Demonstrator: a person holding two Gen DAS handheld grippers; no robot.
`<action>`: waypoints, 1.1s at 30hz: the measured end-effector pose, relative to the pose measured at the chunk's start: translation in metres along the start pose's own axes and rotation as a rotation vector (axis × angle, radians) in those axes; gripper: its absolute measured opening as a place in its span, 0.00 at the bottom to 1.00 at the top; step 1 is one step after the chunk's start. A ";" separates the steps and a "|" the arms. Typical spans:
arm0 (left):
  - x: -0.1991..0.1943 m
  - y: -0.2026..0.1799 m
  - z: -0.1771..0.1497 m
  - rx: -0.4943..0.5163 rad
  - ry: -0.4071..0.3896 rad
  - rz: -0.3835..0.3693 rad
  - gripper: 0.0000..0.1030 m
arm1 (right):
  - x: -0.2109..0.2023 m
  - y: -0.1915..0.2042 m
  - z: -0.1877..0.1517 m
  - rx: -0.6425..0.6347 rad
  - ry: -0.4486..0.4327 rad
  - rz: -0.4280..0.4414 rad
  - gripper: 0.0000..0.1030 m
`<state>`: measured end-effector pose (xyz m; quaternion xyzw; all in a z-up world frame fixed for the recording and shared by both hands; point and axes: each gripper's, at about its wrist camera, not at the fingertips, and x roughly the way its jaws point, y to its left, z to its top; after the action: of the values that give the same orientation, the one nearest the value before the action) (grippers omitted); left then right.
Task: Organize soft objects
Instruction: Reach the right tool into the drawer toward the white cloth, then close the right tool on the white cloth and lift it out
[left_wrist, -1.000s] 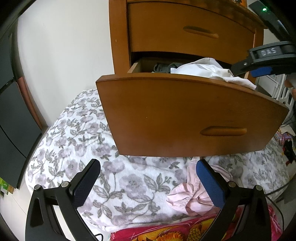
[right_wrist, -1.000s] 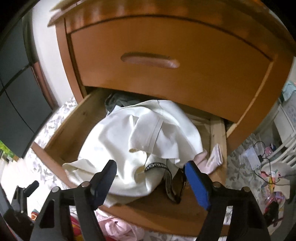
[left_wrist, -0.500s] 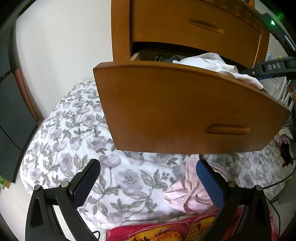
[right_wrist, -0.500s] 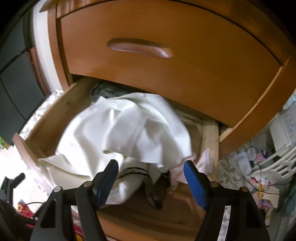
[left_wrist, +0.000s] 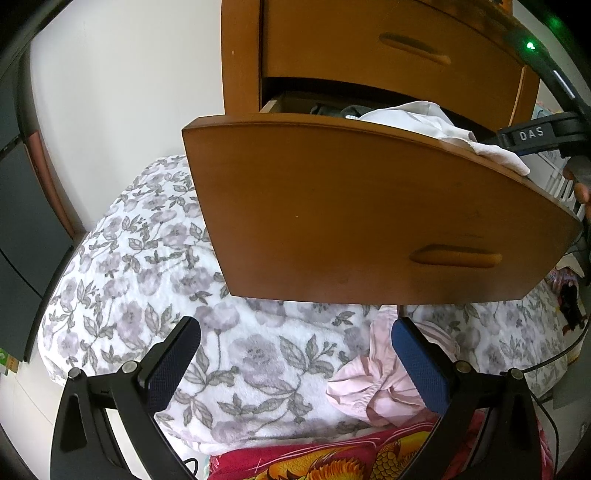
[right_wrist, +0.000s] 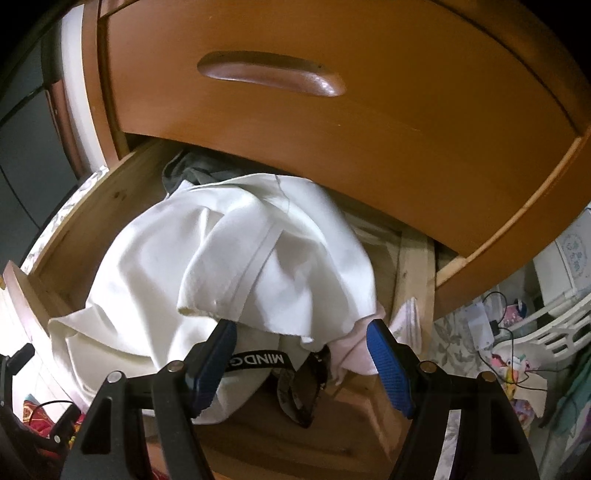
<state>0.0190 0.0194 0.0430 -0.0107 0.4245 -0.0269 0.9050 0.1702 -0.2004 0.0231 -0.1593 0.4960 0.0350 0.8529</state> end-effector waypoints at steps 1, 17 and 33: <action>0.000 0.000 0.000 0.000 0.000 0.000 1.00 | 0.001 0.001 0.001 -0.004 0.000 -0.001 0.74; 0.001 0.002 0.000 -0.005 0.010 -0.006 1.00 | 0.008 0.014 0.023 0.038 -0.073 0.018 0.37; 0.002 0.003 -0.001 -0.002 0.014 -0.005 1.00 | -0.043 -0.012 0.017 0.210 -0.233 0.099 0.02</action>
<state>0.0197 0.0220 0.0403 -0.0126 0.4309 -0.0286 0.9018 0.1649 -0.2024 0.0706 -0.0393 0.4021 0.0433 0.9137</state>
